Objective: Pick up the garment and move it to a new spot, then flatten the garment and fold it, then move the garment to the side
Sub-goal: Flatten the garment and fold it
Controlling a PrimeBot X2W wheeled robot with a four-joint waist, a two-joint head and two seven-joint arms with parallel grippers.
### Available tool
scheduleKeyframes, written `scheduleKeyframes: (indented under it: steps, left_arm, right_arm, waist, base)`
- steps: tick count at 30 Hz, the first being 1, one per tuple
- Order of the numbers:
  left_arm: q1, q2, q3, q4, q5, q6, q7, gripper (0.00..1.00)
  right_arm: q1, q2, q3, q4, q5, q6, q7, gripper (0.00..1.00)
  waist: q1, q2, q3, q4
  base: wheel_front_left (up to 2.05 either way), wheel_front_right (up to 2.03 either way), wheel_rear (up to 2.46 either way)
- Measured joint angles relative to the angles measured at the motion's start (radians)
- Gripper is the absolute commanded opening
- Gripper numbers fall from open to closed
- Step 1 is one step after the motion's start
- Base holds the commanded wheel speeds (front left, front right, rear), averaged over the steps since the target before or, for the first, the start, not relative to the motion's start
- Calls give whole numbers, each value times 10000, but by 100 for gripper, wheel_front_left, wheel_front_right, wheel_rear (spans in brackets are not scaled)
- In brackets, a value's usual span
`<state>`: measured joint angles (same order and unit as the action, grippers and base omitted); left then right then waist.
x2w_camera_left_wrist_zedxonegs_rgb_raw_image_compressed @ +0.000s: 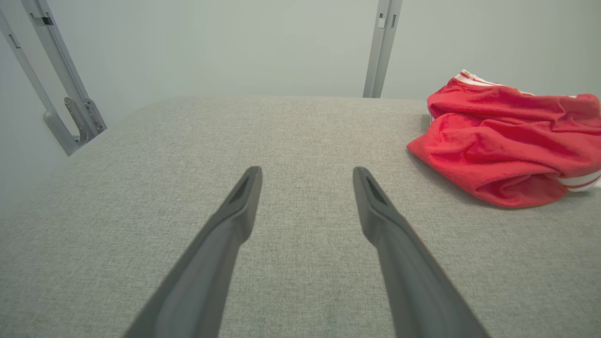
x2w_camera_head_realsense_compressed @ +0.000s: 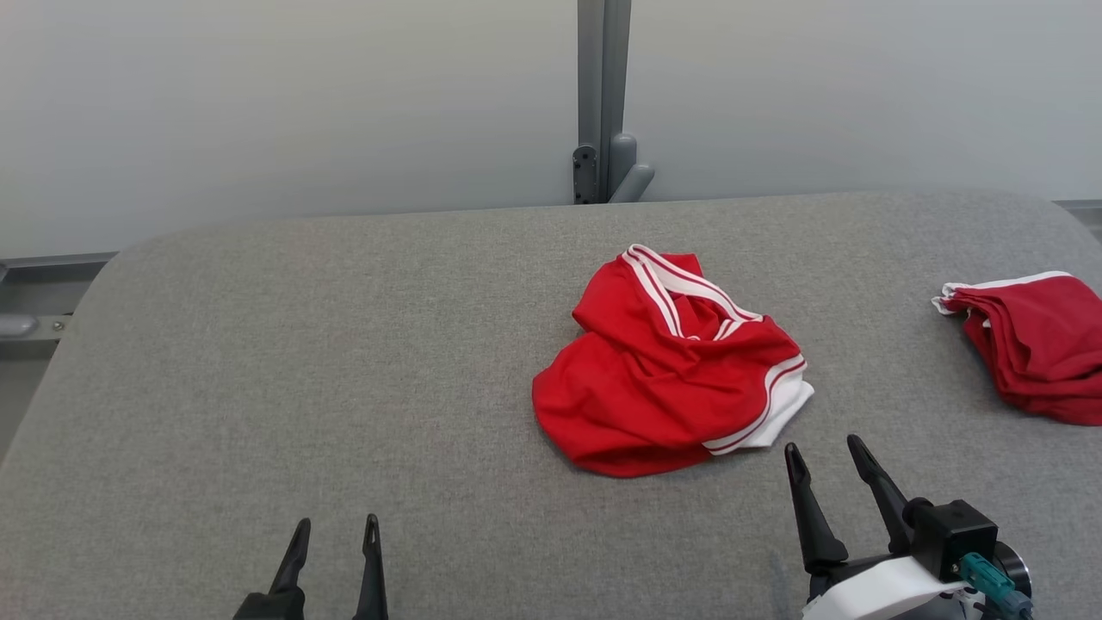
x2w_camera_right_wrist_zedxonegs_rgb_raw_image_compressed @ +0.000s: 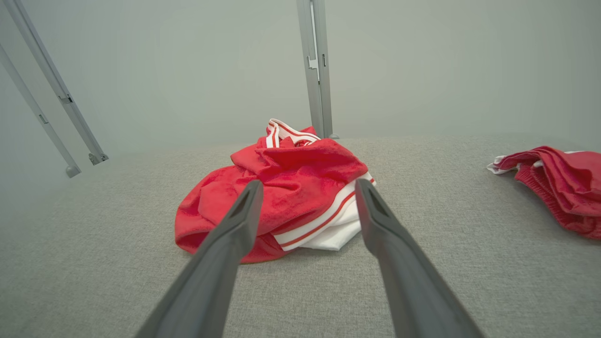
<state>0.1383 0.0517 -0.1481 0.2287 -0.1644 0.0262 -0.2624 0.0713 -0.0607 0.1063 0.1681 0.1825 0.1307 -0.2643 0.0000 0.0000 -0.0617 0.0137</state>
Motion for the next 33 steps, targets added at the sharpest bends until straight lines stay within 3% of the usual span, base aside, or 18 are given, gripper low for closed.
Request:
scheduleKeyframes:
  steps: [18,25,33]
  left_arm:
    - [-37,-13,-217,-56,-88,184,0,100]
    - [-285,-19,-370,-240,-88,403,-2,100]
    - [-662,-17,-692,-437,171,309,-2,100]
  right_arm:
    - [-27,-180,211,100,-123,0,0,100]
    - [-1124,-890,286,849,-196,0,0,100]
    - [-2974,-2134,686,3014,-56,0,0,100]
  waist:
    - [0,0,86,36]
    - [0,0,283,317]
    - [0,0,614,801]
  base:
    - [0,0,0]
    - [0,0,0]
    - [0,0,0]
